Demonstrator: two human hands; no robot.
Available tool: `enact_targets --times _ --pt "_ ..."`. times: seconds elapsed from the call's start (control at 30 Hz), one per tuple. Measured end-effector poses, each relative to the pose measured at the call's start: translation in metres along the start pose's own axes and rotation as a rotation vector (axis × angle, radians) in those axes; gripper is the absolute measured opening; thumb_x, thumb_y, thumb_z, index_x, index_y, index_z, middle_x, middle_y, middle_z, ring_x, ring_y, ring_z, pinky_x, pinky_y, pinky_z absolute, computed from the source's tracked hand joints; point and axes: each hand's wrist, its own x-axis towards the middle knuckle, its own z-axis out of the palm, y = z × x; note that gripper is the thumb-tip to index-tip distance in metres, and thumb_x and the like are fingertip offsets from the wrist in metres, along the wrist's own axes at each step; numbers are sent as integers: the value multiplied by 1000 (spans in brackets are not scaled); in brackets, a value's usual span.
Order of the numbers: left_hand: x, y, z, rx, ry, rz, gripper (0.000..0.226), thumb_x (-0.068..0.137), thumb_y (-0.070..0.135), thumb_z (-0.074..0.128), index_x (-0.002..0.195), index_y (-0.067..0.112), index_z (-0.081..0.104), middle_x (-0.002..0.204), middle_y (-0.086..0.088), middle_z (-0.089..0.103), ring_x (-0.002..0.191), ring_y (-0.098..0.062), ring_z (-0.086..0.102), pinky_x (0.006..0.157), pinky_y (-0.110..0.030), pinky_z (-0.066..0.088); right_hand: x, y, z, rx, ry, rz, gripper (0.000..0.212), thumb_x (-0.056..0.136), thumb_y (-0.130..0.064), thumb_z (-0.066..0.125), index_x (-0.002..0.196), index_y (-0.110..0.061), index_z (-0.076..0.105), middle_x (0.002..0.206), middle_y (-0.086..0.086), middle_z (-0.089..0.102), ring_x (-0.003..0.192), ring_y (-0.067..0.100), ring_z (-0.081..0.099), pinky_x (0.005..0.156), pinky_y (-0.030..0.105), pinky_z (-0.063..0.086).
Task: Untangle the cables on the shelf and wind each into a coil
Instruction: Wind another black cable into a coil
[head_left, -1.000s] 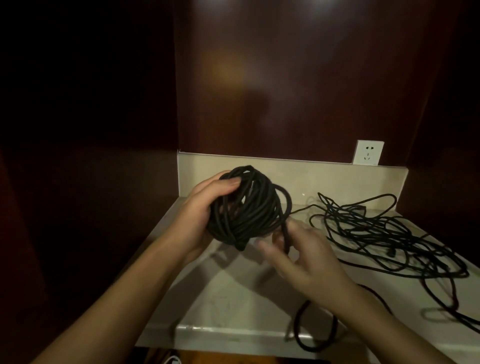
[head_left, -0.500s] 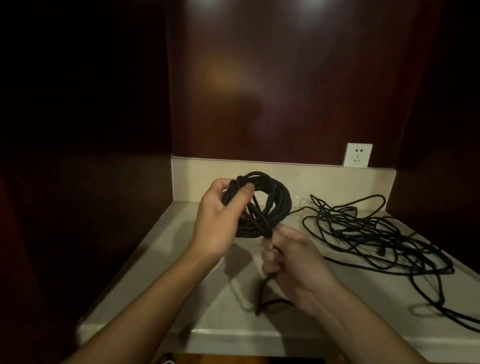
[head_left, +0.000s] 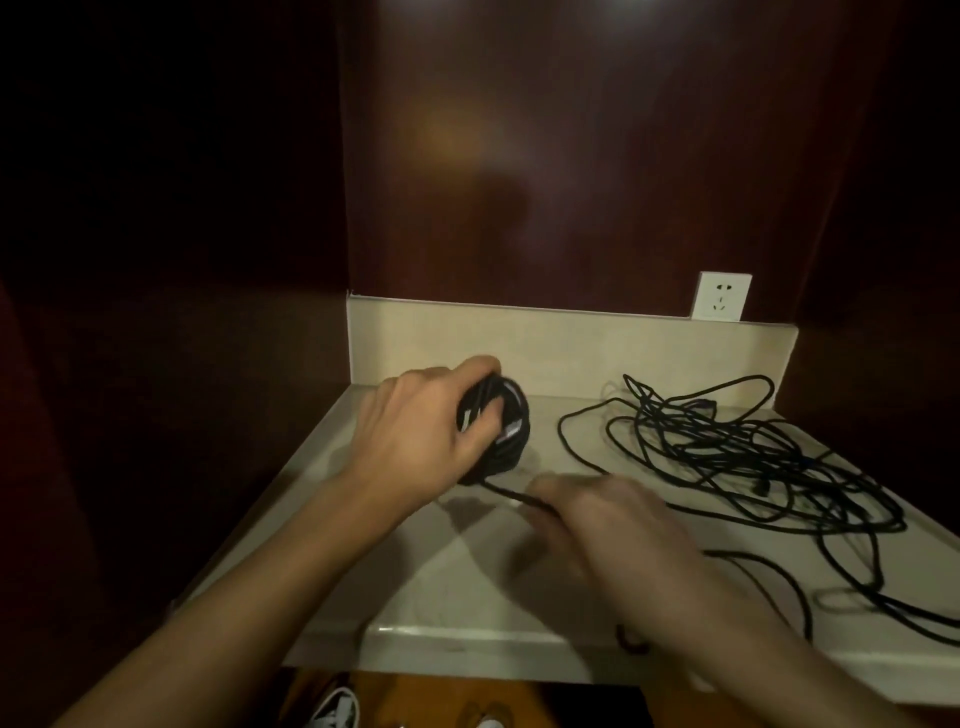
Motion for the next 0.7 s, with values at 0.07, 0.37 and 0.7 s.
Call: enact_targets --times 0.07,0.37,0.7 --pt "-3 0 -3 79 -149 73 34 95 52 44 124 38 53 90 7 69 84 -25 65 65 -32 40 10 10 -18 -42 20 -178 25 100 -42 45 108 -27 63 97 -5 66 86 16 64 76 33 50" --pt "-10 16 -26 -471 -630 225 29 91 55 63 102 28 67 70 6 65 63 -11 63 58 -34 50 42 31 -51 -81 125 -598 41 80 -64 52 69 -24 54 56 -7 56 46 20 53 45 30 41" --pt "-18 4 -24 -986 -578 -132 21 87 6 70 108 3 69 90 -24 66 78 -40 64 75 -39 53 47 31 -41 -69 304 -595 31 96 -44 52 99 -13 54 70 -2 57 54 19 53 44 36 43"
